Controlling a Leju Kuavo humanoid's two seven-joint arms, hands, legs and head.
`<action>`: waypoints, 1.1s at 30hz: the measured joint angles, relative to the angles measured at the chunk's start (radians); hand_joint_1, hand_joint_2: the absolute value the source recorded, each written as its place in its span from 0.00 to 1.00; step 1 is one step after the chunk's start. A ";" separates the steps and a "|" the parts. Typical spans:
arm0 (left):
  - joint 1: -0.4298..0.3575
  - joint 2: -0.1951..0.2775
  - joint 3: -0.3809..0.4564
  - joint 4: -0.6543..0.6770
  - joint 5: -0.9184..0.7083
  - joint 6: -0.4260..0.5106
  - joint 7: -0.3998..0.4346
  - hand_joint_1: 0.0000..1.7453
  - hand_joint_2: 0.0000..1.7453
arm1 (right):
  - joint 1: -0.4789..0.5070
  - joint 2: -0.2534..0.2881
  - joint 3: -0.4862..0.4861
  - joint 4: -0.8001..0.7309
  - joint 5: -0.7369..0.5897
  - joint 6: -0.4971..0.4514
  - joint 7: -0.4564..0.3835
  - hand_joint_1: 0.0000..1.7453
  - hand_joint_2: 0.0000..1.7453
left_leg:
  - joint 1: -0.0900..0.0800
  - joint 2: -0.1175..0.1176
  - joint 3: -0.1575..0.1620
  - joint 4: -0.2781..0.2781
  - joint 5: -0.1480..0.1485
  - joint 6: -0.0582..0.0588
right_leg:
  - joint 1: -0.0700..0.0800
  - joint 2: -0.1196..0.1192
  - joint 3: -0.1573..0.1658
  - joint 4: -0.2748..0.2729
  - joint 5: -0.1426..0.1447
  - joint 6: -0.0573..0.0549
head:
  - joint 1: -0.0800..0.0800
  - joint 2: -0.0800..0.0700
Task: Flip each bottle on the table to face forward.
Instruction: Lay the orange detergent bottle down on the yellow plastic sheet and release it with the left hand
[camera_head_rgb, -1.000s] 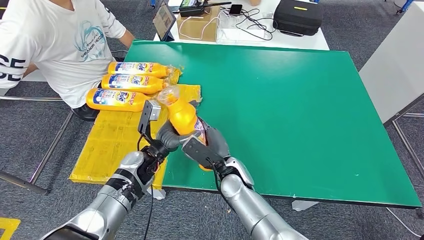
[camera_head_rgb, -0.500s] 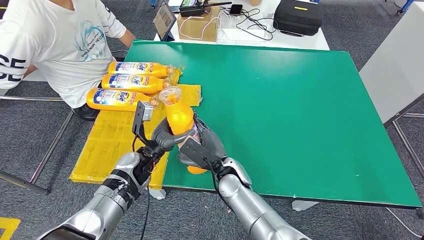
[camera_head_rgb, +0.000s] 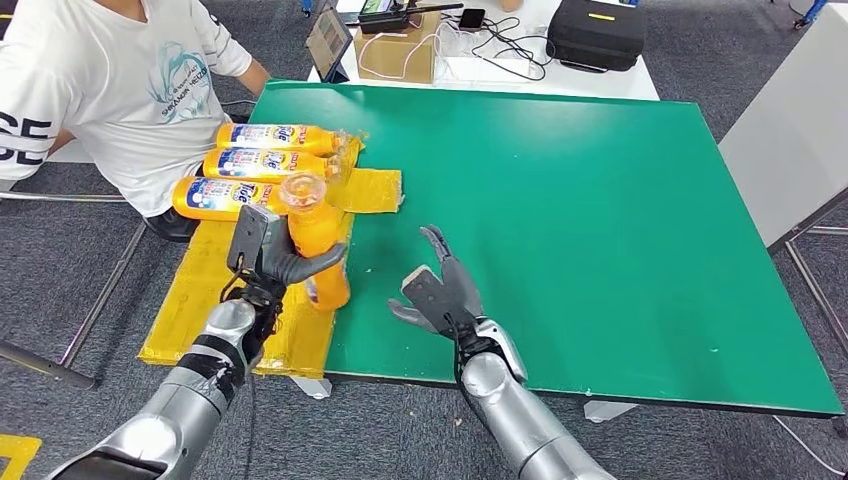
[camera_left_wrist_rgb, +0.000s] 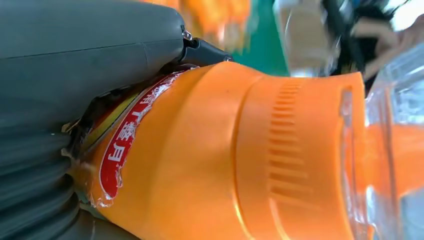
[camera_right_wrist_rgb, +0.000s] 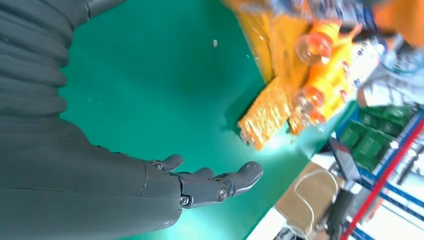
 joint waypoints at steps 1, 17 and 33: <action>-0.006 0.013 0.004 0.001 -0.071 0.031 -0.012 1.00 1.00 | 0.011 -0.007 -0.012 -0.023 -0.007 0.000 -0.005 0.00 1.00 | 0.000 -0.001 0.000 0.000 0.000 0.000 | 0.000 0.000 0.000 0.000 0.000 0.000 | 0.000 0.000; -0.097 0.121 0.010 0.064 -0.628 0.252 0.001 1.00 1.00 | 0.101 -0.066 -0.140 -0.226 -0.046 0.045 -0.032 0.00 1.00 | 0.000 0.001 0.000 0.000 0.000 0.000 | 0.000 0.000 0.000 0.000 0.000 0.000 | 0.000 0.000; -0.151 0.184 -0.138 0.238 -0.987 0.293 0.050 1.00 1.00 | 0.087 -0.068 -0.152 -0.236 -0.054 0.089 -0.032 0.00 1.00 | 0.000 0.001 -0.001 0.000 0.000 0.000 | 0.000 0.001 0.000 0.000 0.000 0.000 | 0.000 0.000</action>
